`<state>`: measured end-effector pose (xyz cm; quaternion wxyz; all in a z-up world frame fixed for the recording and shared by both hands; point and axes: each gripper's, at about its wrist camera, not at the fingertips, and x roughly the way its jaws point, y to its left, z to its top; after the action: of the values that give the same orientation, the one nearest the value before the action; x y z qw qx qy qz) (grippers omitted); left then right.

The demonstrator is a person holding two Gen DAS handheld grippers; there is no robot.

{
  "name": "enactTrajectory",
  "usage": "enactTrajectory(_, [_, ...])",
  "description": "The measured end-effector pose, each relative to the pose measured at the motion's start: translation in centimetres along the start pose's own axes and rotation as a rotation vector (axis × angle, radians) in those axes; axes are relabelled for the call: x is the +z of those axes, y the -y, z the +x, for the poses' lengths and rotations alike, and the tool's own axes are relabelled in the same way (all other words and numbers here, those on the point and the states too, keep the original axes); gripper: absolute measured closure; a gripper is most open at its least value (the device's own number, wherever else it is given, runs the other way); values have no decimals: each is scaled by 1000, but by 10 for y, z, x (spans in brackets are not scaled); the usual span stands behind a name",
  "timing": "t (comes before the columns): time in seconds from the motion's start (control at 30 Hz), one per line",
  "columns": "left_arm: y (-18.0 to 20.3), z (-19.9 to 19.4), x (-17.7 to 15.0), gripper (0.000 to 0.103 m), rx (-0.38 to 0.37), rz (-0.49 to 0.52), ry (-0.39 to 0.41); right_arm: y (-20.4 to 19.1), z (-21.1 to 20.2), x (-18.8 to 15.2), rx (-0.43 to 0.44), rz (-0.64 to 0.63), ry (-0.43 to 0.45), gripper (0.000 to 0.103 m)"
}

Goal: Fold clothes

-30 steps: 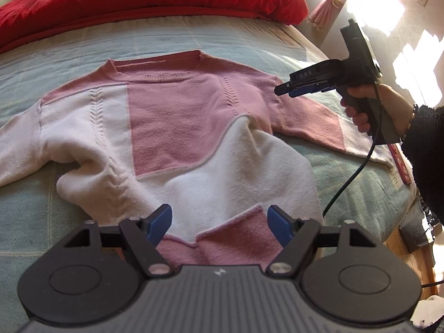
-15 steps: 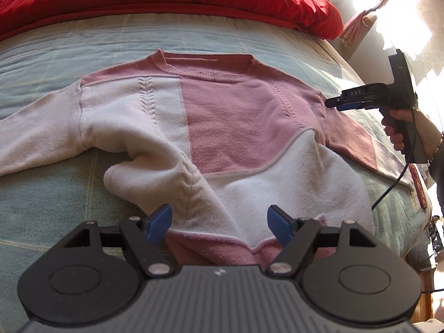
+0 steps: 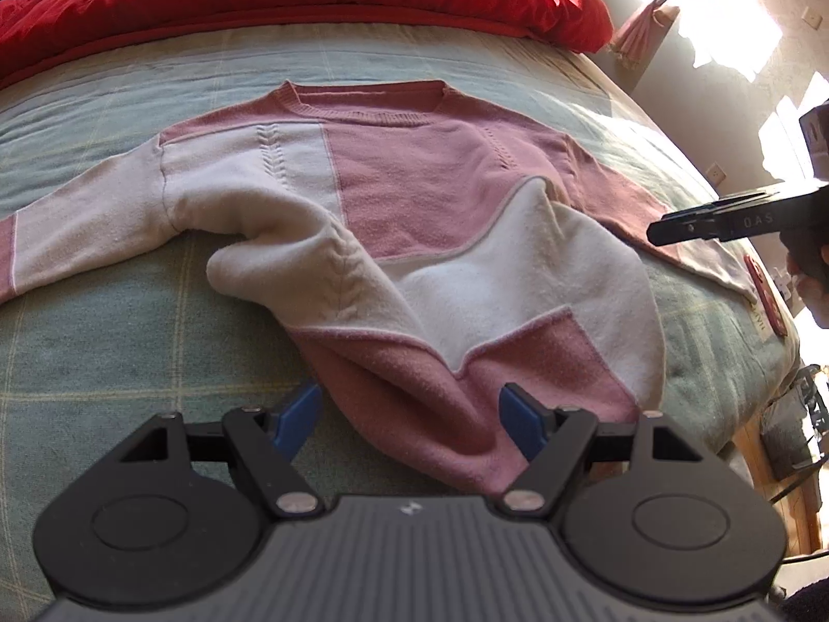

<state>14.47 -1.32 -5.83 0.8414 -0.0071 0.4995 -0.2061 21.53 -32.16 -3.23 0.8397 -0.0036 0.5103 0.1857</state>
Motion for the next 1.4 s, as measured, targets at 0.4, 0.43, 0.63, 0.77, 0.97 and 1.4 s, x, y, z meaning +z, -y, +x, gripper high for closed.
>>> enactTrajectory(0.4, [25,0,-51,27,-29,82,-70,-116,-23,-76,-4,-399,15,44])
enactTrajectory(0.43, [25,-1,-53,27,-25,84,-72,-123,-24,-78,-5,-432,26,44])
enactTrajectory(0.63, [20,-2,-58,27,-2,84,-81,-163,-16,-78,52,-614,42,32])
enactTrajectory(0.77, [13,0,-58,27,5,73,-89,-178,6,-79,74,-689,2,32])
enactTrajectory(0.97, [7,3,-55,27,-3,61,-95,-191,43,-86,-34,-877,-44,48])
enactTrajectory(1.4, [-2,13,-48,27,-21,41,-107,-144,34,-7,-134,-721,38,92])
